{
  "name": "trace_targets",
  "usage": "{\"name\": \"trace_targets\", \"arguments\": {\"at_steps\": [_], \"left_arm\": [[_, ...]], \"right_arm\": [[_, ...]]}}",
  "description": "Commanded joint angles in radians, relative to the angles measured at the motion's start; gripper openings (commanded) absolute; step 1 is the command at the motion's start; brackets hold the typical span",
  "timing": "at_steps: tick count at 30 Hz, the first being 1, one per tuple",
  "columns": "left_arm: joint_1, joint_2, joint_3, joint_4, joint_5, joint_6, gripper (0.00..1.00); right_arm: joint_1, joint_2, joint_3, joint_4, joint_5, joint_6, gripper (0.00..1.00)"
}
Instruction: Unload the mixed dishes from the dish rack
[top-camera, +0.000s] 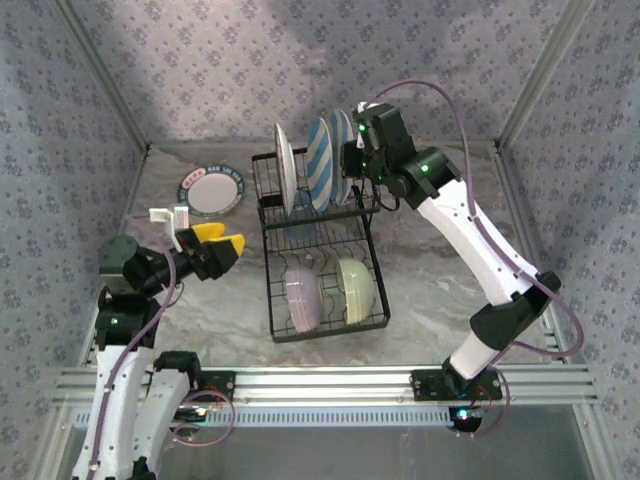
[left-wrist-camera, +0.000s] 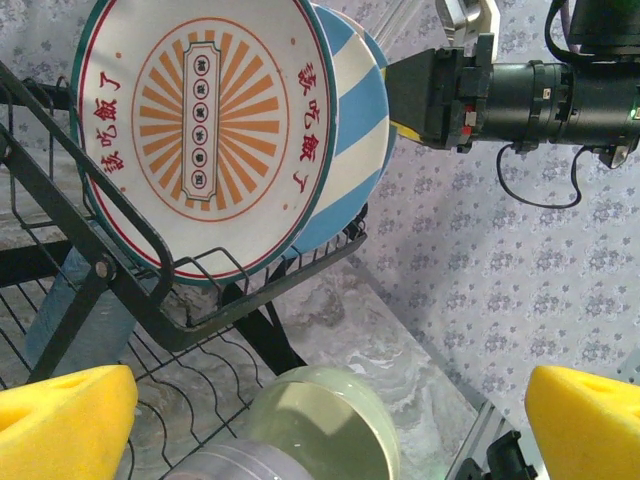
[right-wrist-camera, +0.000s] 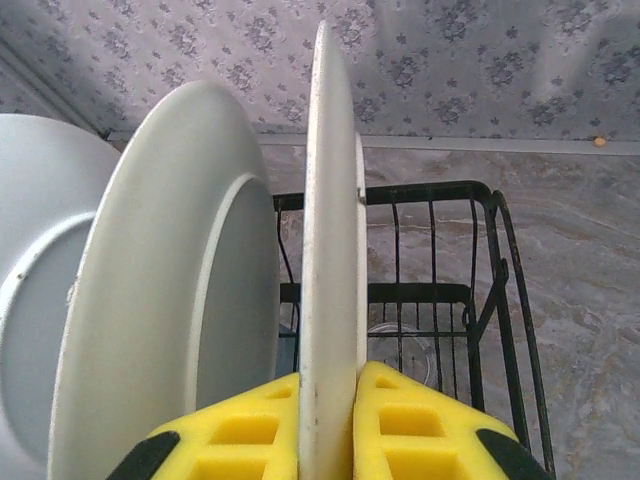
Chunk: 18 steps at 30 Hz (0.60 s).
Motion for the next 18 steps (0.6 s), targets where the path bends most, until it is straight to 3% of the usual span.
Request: {"name": "trace_targets", "arguments": {"at_steps": [1, 18], "left_arm": [[-0.004, -0.002, 0.004, 0.008, -0.002, 0.003, 0.99], [-0.004, 0.001, 0.006, 0.005, -0.011, 0.002, 0.99]], "right_arm": [[0.011, 0.005, 0.04, 0.009, 0.041, 0.014, 0.0], [0.093, -0.011, 0.083, 0.039, 0.29, -0.008, 0.0]]}}
